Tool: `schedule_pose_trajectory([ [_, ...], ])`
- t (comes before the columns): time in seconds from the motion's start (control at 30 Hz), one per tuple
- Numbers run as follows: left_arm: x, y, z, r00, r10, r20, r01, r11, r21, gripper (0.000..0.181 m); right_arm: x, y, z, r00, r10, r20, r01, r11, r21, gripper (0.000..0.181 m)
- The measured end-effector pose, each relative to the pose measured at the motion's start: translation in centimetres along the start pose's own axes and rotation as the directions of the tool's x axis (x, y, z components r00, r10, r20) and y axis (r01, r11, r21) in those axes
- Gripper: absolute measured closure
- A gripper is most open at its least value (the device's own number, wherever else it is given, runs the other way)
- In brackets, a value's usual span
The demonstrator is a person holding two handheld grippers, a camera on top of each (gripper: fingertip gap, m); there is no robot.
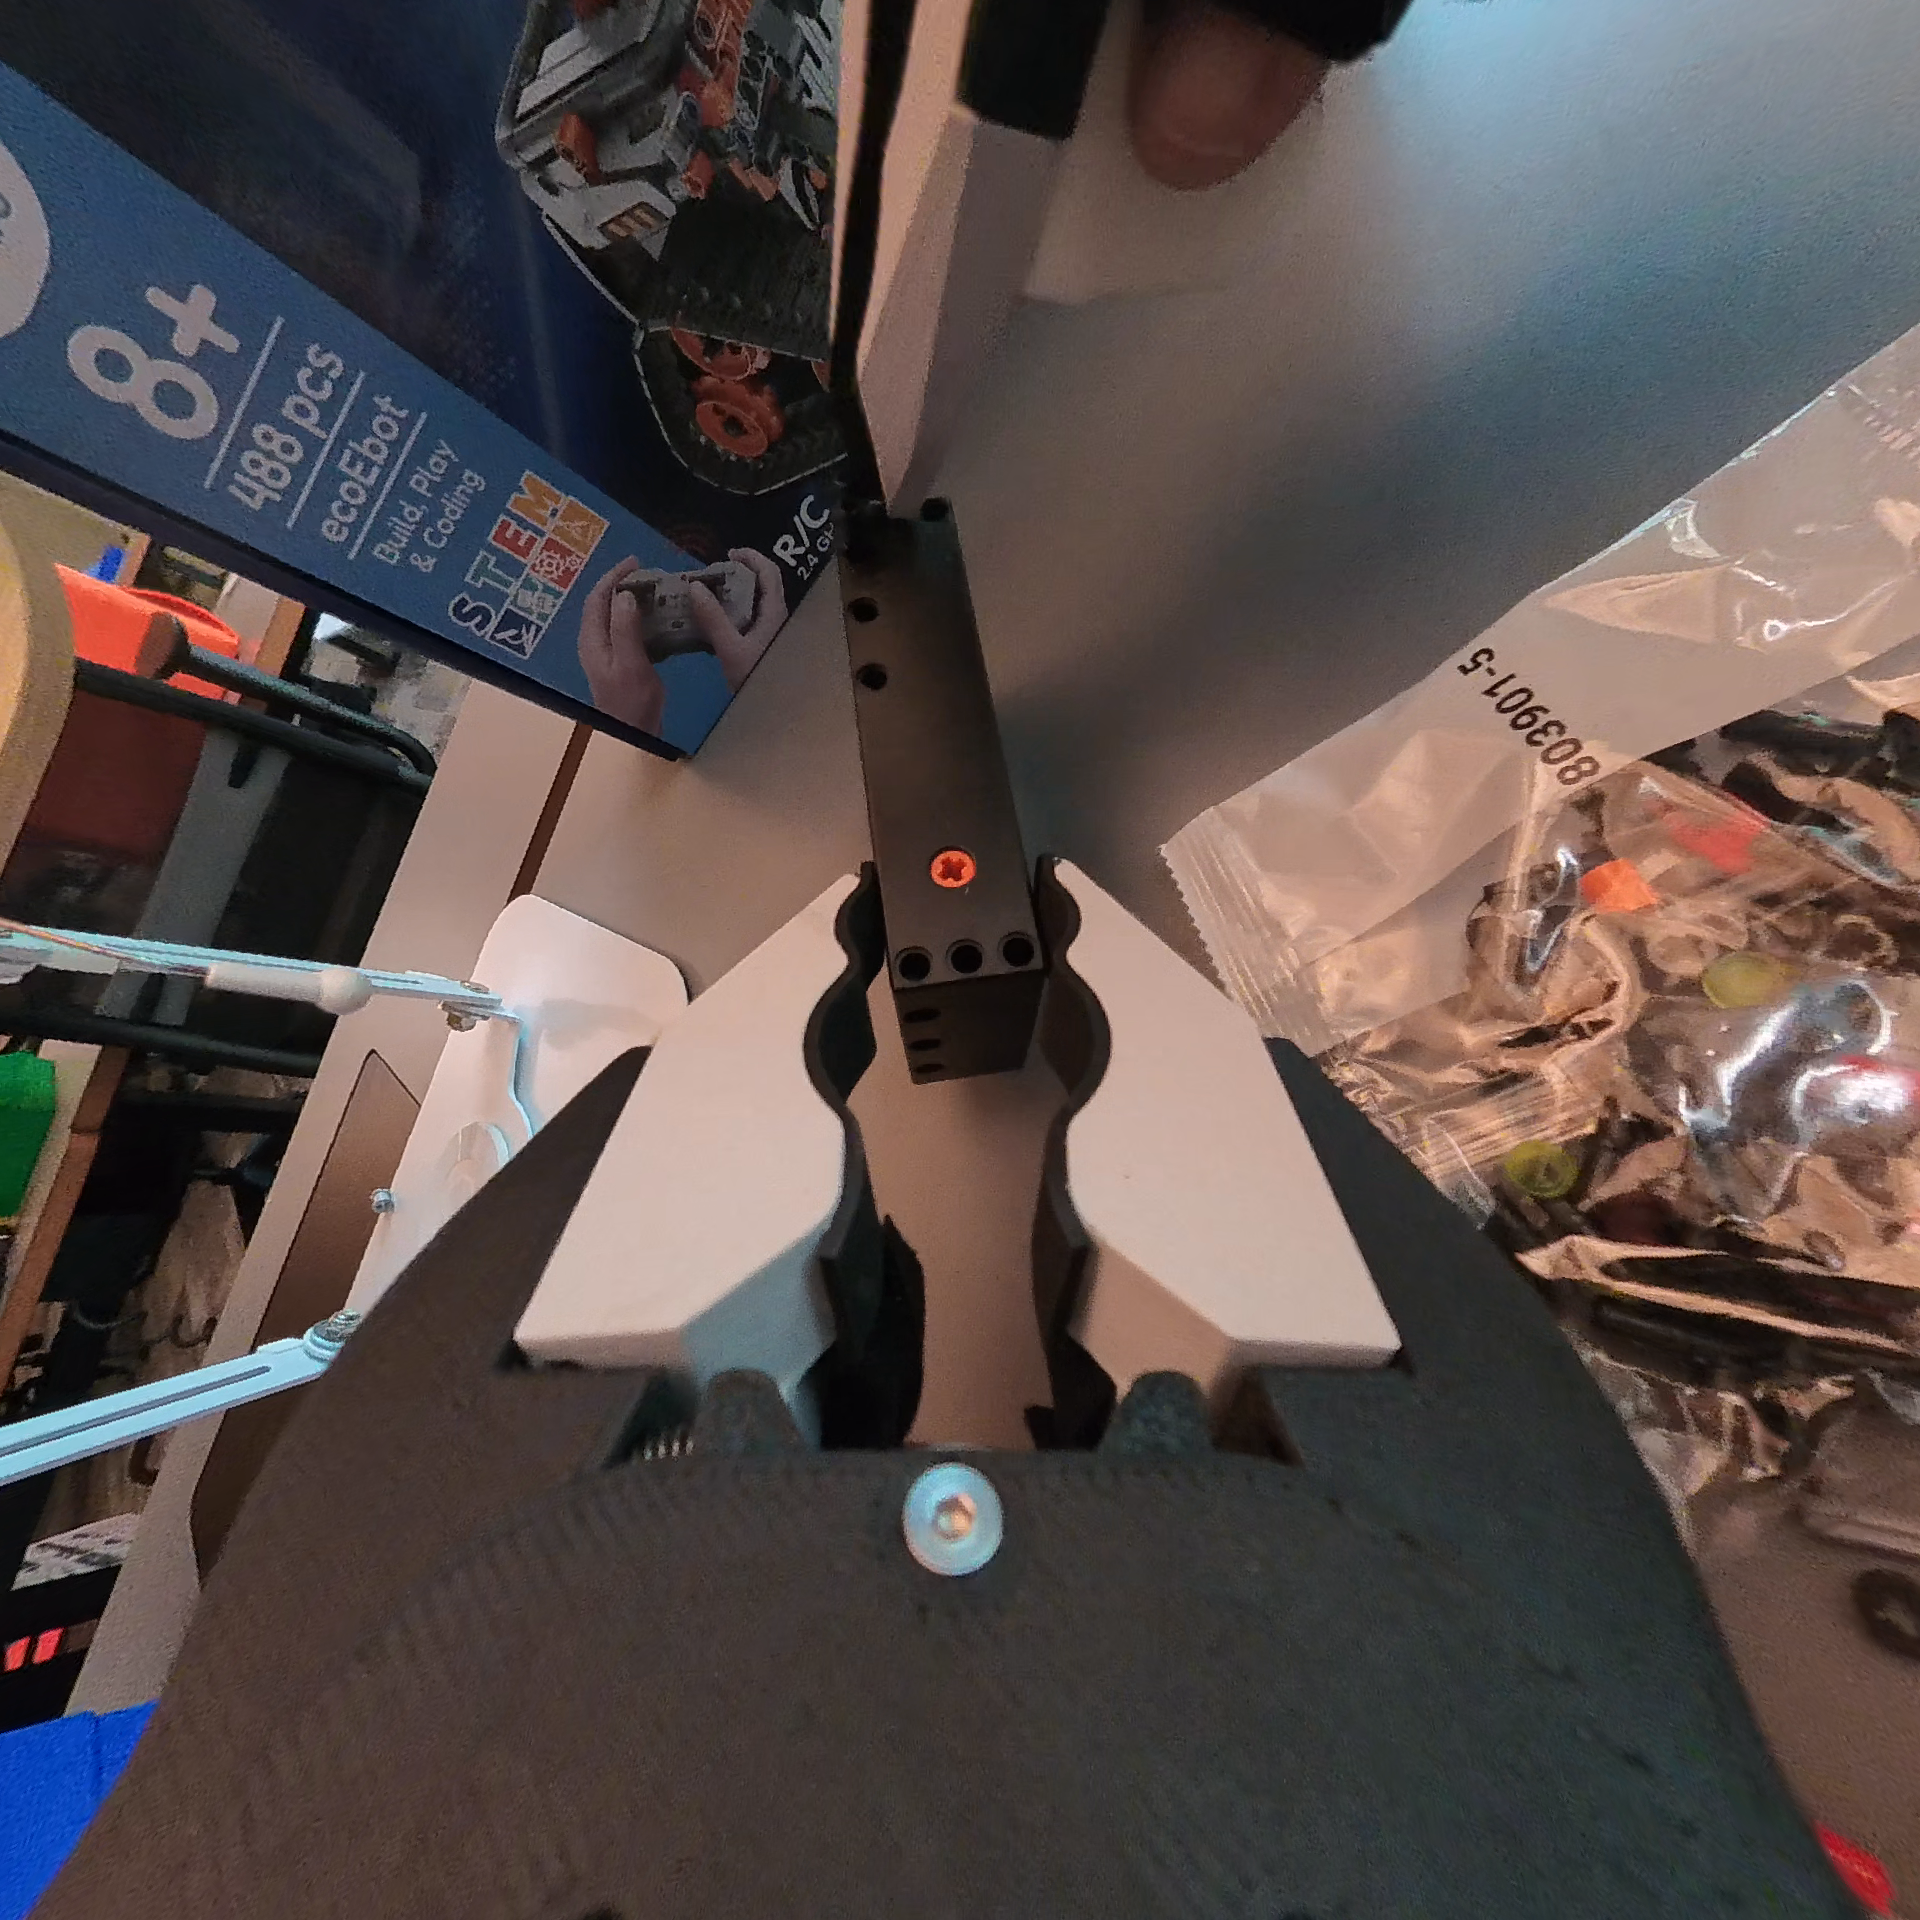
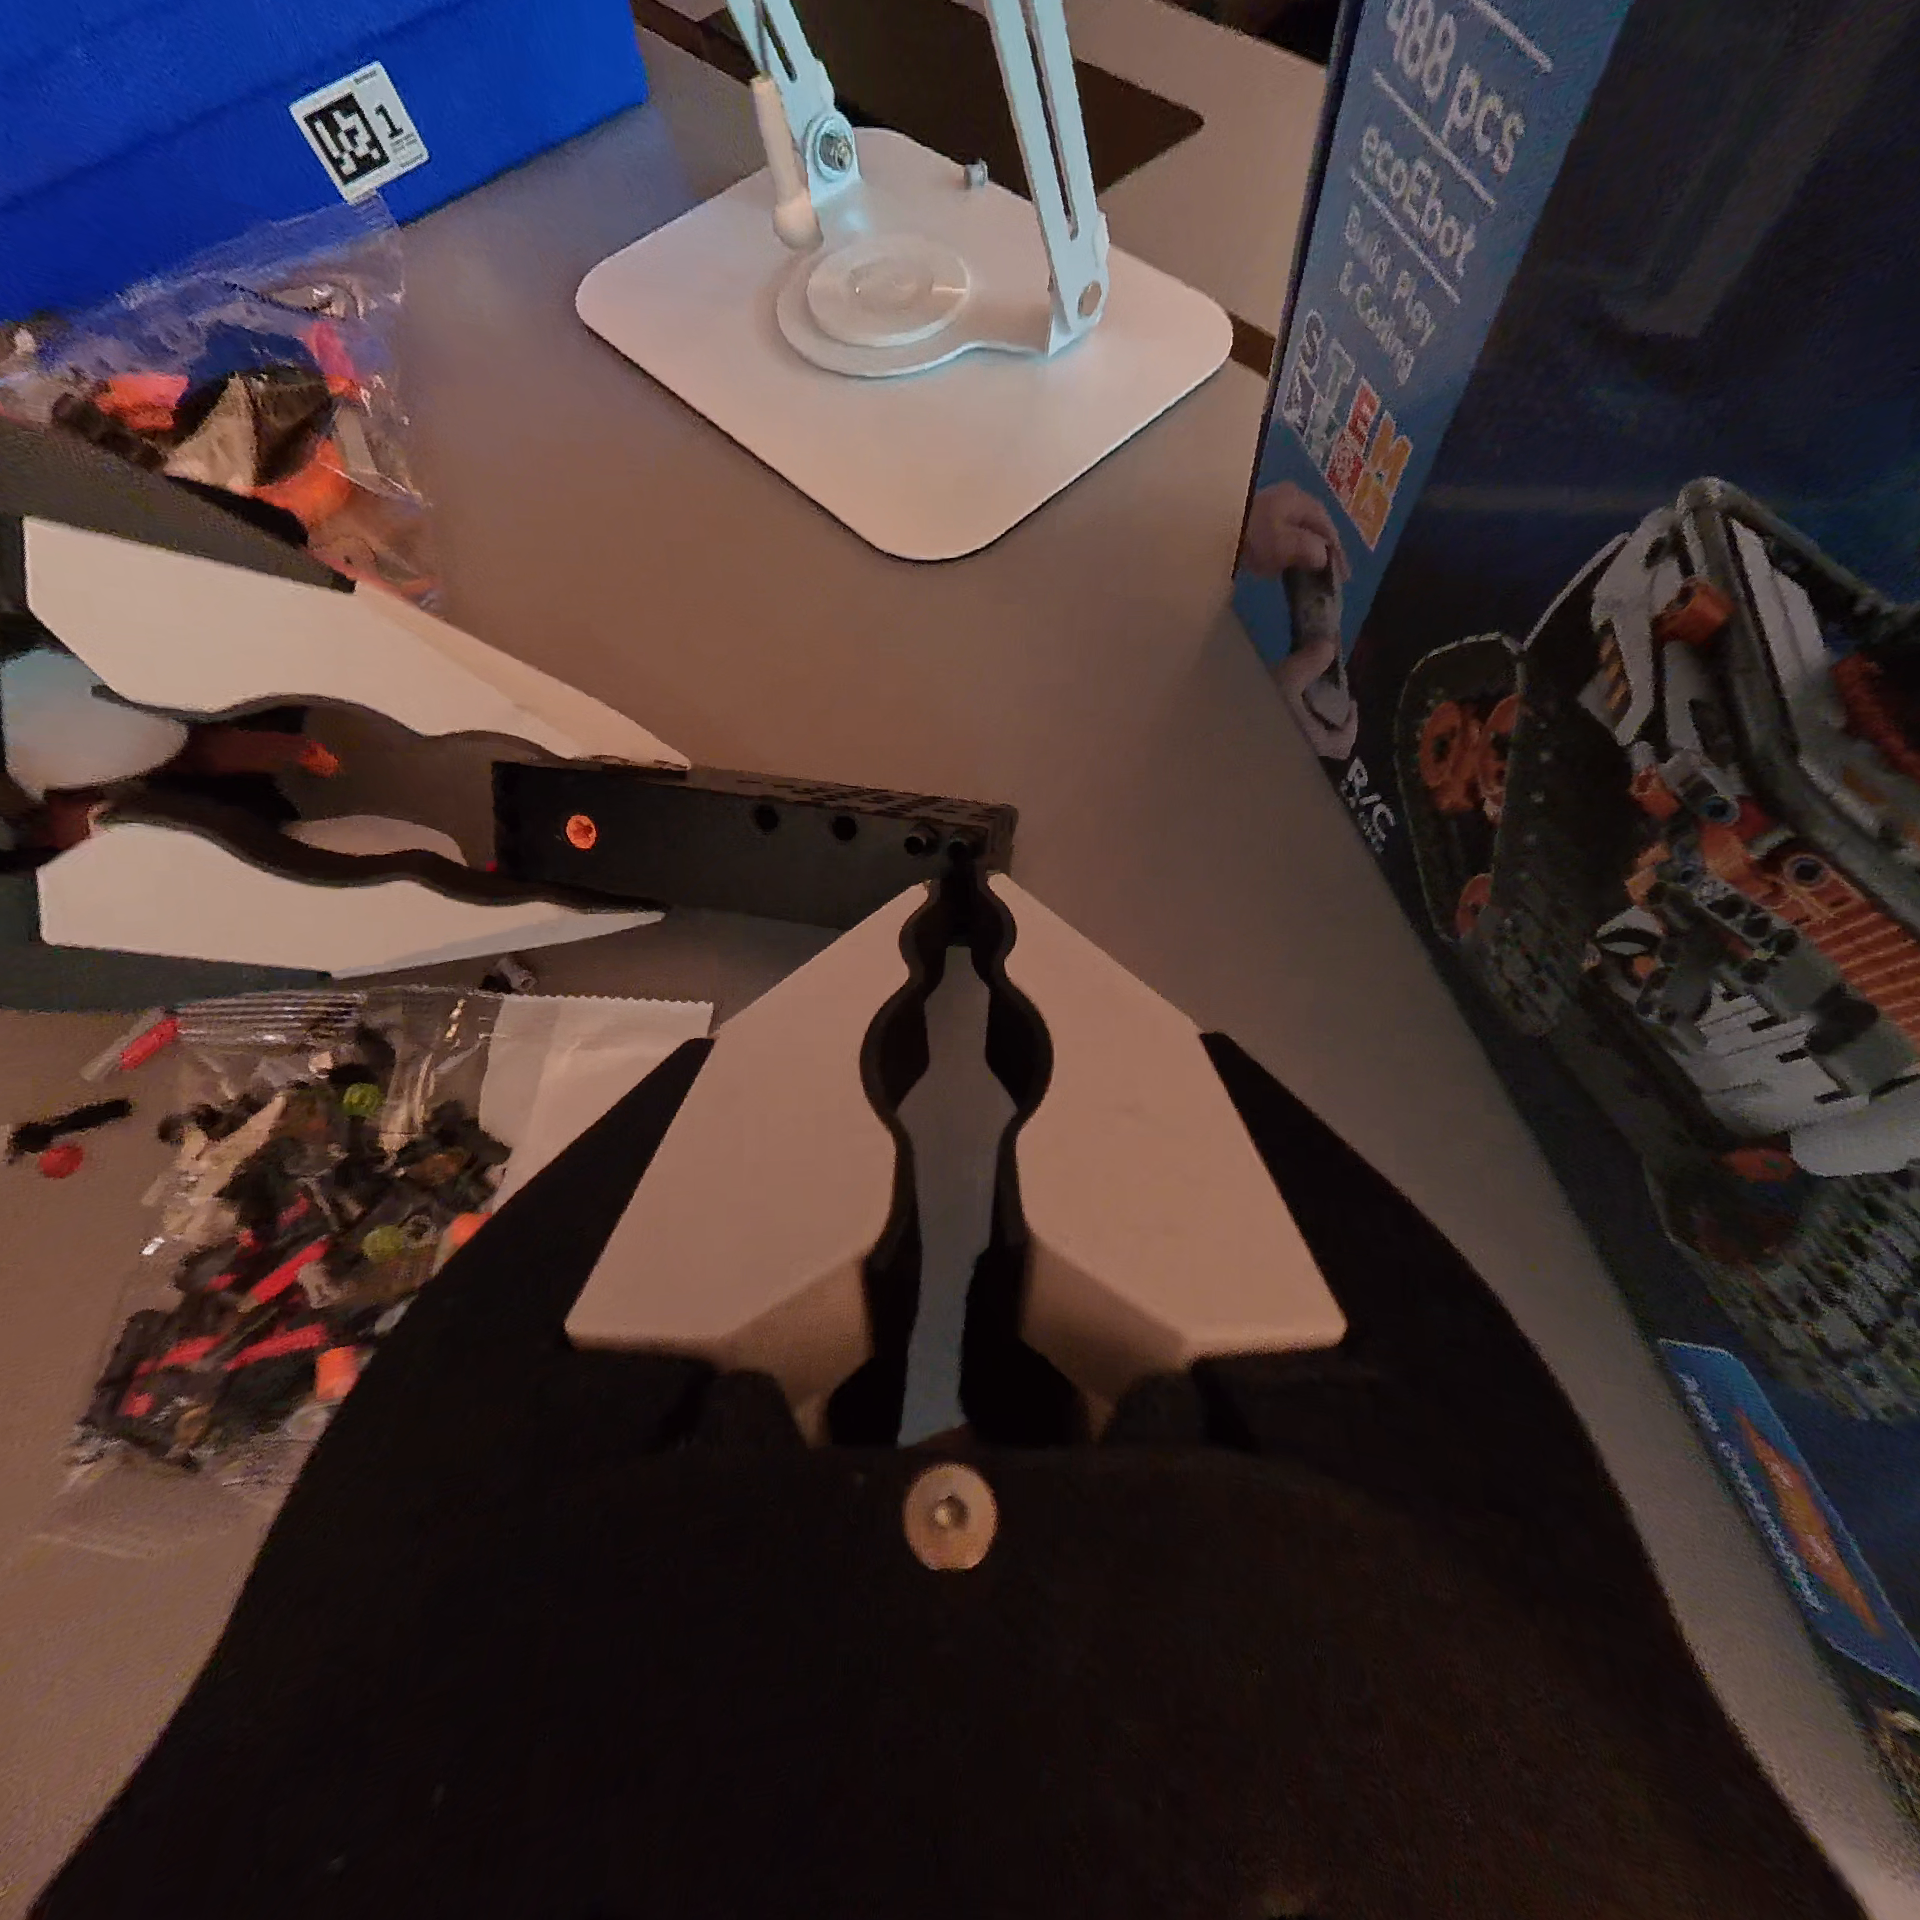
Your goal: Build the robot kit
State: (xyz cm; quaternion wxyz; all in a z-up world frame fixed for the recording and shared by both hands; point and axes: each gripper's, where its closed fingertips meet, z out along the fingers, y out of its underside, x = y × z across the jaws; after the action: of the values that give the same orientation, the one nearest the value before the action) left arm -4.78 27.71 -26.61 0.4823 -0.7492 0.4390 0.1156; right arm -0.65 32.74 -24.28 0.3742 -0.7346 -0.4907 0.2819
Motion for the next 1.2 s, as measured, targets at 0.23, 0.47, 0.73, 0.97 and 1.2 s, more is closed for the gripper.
schedule_pose_trajectory([
  [0.23,-0.2,0.2,0.1,1.000,-0.012,0.000,0.012,1.000,-0.003,0.155,0.1,0.2,0.0,0.992,-0.122,-0.037,0.123,0.992,0.036,0.178],
  [0.47,0.0,0.2,0.2,1.000,-0.009,-0.003,0.009,1.000,-0.003,0.155,-0.1,0.2,-0.3,0.989,-0.138,-0.053,0.140,0.990,0.029,0.179],
  [0.73,0.0,-0.1,-0.1,0.992,-0.105,-0.065,0.106,0.994,0.003,0.156,-0.2,0.0,-0.9,0.989,-0.137,-0.047,0.139,0.989,0.042,0.179],
  [0.97,-0.1,0.6,-0.1,0.890,-0.404,-0.213,0.400,0.914,-0.061,0.156,-0.1,0.0,-1.6,0.995,-0.093,-0.043,0.094,0.995,0.033,0.179],
  [1.2,1.3,0.2,-0.7,0.819,-0.476,-0.322,0.464,0.878,-0.117,0.152,-0.5,-0.1,0.0,0.995,-0.084,-0.056,0.084,0.996,0.010,0.179],
])
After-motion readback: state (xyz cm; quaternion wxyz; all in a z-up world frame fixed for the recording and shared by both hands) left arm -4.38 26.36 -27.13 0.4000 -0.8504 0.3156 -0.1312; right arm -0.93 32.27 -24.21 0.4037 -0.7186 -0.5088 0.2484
